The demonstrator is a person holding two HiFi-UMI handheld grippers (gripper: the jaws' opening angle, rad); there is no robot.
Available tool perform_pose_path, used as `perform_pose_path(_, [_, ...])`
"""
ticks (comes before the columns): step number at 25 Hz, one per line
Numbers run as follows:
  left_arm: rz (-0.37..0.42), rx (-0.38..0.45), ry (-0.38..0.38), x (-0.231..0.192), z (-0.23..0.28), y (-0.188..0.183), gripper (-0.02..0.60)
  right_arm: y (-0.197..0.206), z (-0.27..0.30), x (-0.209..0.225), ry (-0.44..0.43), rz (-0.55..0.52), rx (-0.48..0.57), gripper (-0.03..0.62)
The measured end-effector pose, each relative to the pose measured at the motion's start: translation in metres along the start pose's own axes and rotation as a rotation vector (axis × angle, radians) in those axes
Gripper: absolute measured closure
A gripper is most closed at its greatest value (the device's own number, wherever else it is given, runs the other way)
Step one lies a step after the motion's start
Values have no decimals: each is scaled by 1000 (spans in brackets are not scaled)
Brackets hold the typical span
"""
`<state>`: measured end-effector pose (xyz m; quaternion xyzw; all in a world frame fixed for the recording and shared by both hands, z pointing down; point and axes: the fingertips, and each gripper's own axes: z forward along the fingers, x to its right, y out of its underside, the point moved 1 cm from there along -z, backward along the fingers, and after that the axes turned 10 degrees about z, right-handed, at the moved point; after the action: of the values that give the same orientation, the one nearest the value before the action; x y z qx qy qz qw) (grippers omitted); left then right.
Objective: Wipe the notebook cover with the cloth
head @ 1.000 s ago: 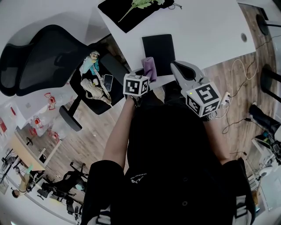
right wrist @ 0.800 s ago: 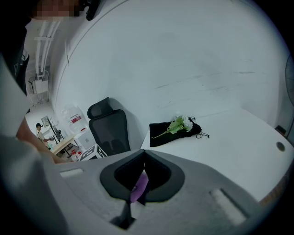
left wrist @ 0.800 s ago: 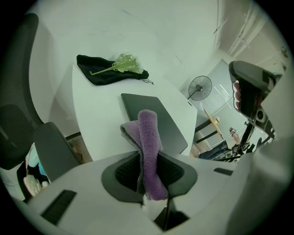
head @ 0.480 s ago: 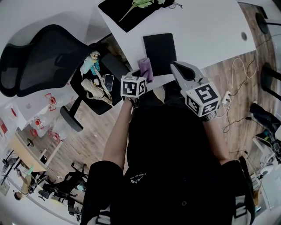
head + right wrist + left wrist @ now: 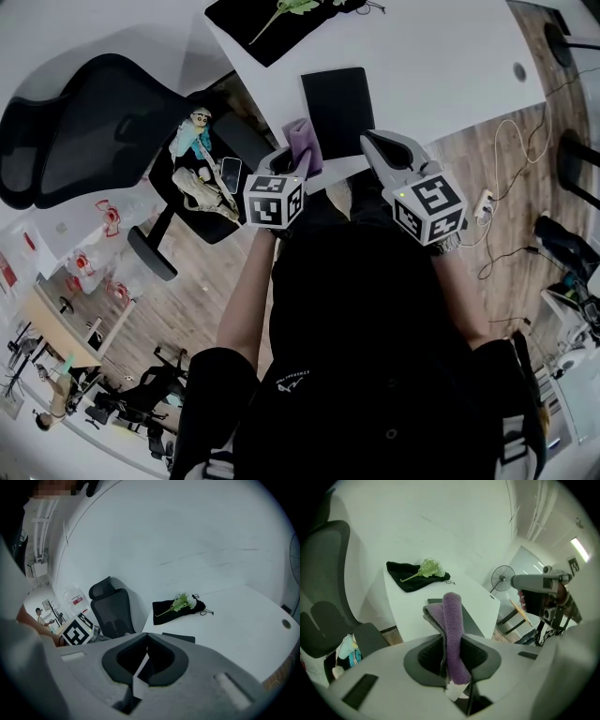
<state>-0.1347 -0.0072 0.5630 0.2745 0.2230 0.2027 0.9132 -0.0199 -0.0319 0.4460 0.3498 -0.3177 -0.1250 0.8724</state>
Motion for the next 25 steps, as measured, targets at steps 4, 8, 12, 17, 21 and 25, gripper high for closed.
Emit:
perform_pose_path(4, [5,108,-23,12,-21,-29,497,2,-2,2,-6,-2,-9,589])
perform_pose_path(8, [5,225,-38,21,-44,-55,497,4,-2,4,-8,-2,-12,589])
perform_pose_path(12, [21,289,-65,27,-60,-73,497,0,-5,3,-9,-10,2,589])
perform_pose_path(17, [36,324,-80,32,-67,-86,497,-6,-10,4,-12,-29,23,589])
perform_pose_path(21, [48,370,-95,34,-78,-100,497,-20,-18,2,-15,-50,63,589])
perform_pose_path(25, [91,420,-124,43,-92,-118,499,-38,-32,9,-1,-43,119,589])
